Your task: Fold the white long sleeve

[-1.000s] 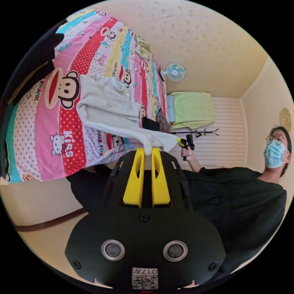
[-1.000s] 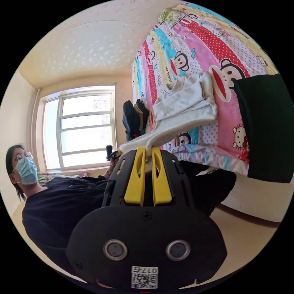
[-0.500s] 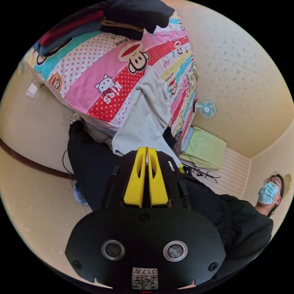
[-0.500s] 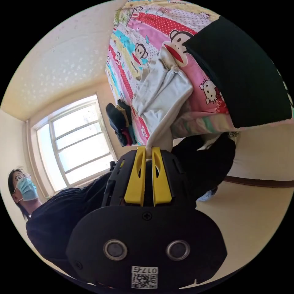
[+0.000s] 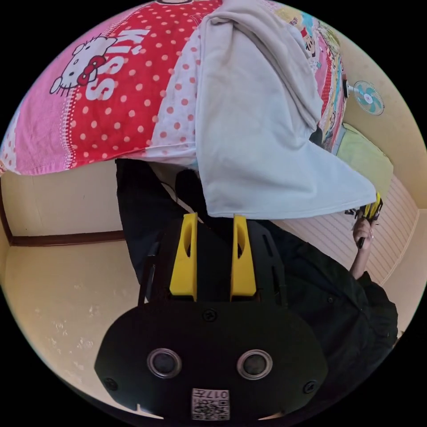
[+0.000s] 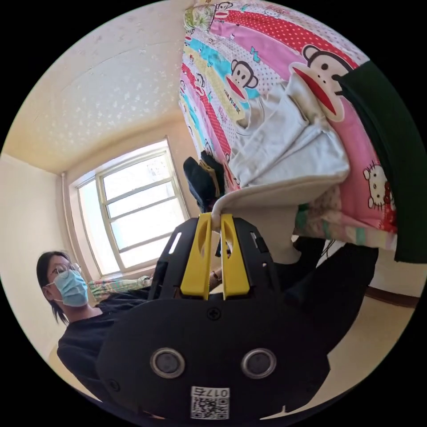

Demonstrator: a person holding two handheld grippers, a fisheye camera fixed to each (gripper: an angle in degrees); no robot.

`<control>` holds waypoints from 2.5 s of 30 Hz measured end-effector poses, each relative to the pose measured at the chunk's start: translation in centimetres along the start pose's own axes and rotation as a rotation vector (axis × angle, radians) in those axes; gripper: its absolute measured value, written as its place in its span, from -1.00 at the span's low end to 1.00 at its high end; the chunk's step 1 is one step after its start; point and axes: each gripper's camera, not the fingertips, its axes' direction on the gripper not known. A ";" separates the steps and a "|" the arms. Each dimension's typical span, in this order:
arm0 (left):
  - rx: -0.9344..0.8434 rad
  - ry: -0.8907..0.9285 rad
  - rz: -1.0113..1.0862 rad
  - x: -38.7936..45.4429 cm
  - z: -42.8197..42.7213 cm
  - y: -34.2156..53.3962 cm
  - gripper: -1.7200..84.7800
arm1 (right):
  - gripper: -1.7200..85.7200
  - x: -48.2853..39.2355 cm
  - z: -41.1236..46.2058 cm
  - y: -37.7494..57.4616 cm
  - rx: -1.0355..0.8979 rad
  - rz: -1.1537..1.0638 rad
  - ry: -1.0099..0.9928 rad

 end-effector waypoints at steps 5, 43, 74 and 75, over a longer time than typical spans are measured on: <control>0.107 0.149 -0.048 -1.4 -1.8 -0.9 -0.66 | -0.90 1.4 1.7 -9.7 0.202 -0.013 -0.049; 0.663 1.196 0.164 -3.8 -7.5 15.7 -0.88 | -0.90 2.5 -10.0 15.4 -0.095 -0.258 -0.144; 0.528 0.143 -0.077 7.4 -8.1 -11.2 -0.62 | -0.82 12.3 11.6 -11.6 -0.031 -0.158 0.832; 0.502 0.158 -0.092 7.1 -6.6 -10.6 -0.61 | -0.84 12.9 12.4 -11.3 -0.068 -0.155 0.878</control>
